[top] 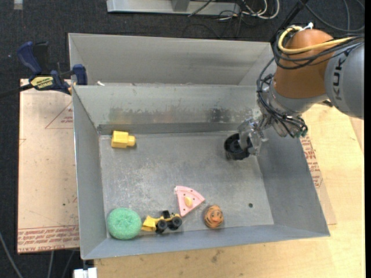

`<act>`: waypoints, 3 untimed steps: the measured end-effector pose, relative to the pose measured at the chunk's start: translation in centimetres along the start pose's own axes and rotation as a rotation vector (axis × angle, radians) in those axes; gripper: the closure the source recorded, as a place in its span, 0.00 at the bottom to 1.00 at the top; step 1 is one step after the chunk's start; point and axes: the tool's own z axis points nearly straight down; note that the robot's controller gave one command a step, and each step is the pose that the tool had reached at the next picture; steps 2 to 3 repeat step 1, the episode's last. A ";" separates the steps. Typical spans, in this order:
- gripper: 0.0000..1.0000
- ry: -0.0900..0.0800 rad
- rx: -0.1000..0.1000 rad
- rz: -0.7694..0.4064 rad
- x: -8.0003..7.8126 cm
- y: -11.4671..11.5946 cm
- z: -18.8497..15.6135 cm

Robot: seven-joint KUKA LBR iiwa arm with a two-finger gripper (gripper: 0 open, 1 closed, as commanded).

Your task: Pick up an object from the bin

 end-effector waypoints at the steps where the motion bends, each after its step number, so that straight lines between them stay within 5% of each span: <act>1: 1.00 -0.004 0.003 0.009 0.2 0.3 -6.2; 3: 1.00 -0.004 0.003 0.009 0.2 0.3 -6.2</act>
Offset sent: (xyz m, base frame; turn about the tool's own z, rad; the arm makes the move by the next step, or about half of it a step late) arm -0.0336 0.0189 0.0643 0.0104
